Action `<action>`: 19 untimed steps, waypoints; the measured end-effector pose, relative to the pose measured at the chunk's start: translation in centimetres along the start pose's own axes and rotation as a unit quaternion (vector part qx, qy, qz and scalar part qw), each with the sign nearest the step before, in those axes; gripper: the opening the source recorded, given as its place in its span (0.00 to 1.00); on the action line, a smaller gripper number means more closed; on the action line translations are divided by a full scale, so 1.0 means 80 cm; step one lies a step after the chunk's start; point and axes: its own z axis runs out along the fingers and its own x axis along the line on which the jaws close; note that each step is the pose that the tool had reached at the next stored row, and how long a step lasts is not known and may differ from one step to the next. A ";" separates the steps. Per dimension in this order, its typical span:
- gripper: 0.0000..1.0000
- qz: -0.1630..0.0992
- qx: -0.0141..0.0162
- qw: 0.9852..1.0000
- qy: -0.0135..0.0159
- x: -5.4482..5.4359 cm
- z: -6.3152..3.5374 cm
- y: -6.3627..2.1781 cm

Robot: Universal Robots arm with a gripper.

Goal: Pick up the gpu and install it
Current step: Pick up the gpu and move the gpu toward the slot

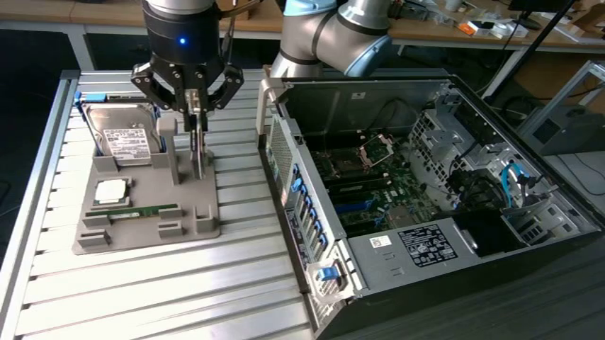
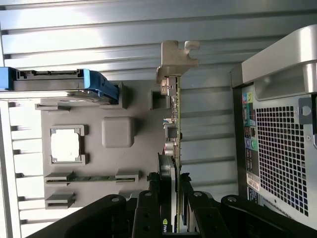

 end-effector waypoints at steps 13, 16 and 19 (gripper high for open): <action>0.27 0.000 -0.001 1.000 0.000 -0.001 -0.023 0.001; 0.27 0.000 -0.001 1.000 0.000 -0.001 -0.029 0.001; 0.27 0.000 -0.001 1.000 0.000 -0.001 -0.038 0.002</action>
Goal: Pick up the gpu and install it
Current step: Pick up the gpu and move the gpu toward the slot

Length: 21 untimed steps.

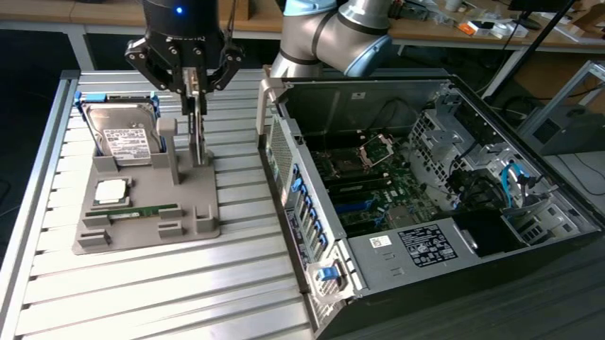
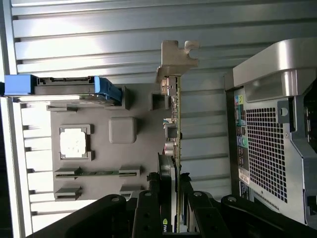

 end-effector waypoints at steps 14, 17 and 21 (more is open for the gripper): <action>0.27 0.000 0.000 1.000 0.000 -0.001 -0.030 0.001; 0.27 0.000 0.000 1.000 0.000 -0.001 -0.036 0.002; 0.27 0.000 0.000 1.000 0.000 -0.001 -0.043 0.002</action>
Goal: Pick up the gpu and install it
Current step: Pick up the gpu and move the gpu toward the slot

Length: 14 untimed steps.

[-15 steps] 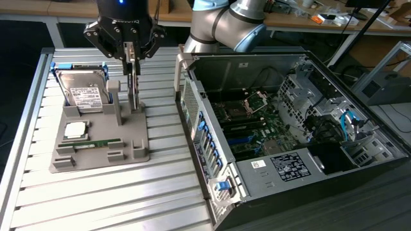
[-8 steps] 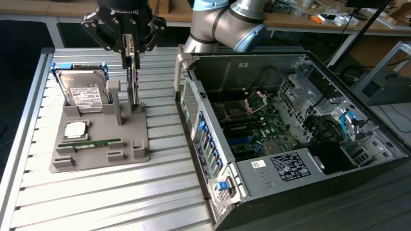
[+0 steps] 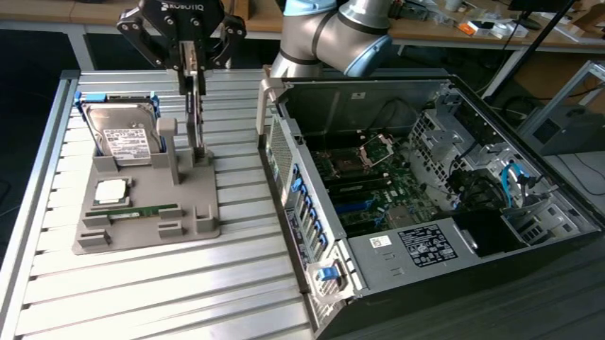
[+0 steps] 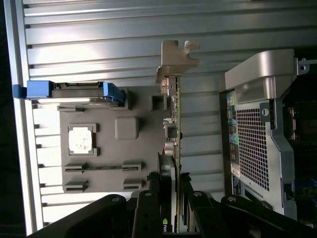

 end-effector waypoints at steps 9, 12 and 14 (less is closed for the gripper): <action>0.27 0.000 0.000 1.000 0.000 0.000 -0.017 0.001; 0.27 0.000 0.000 1.000 0.000 -0.001 -0.027 0.001; 0.27 0.000 0.000 1.000 0.000 -0.001 -0.027 0.001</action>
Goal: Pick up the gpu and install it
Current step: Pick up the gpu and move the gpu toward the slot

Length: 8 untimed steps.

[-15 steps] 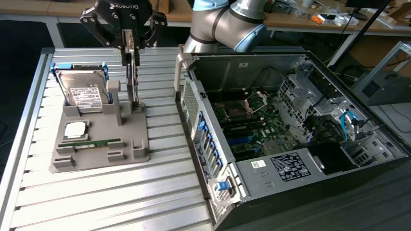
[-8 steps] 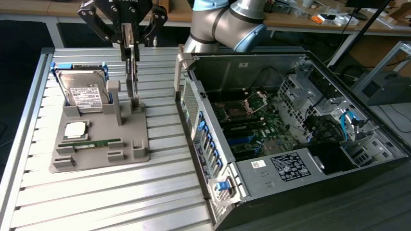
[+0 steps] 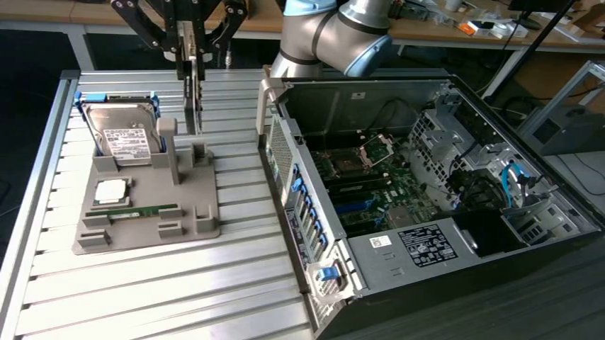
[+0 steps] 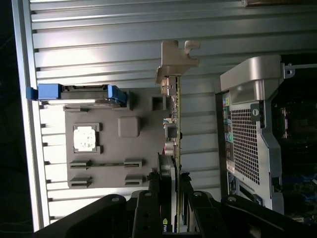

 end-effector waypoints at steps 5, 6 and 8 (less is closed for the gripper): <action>0.27 0.000 0.000 1.000 0.000 -0.018 0.000 -0.015; 0.27 0.000 0.000 1.000 0.000 -0.033 0.000 -0.017; 0.27 0.000 0.000 1.000 0.000 -0.059 0.001 -0.016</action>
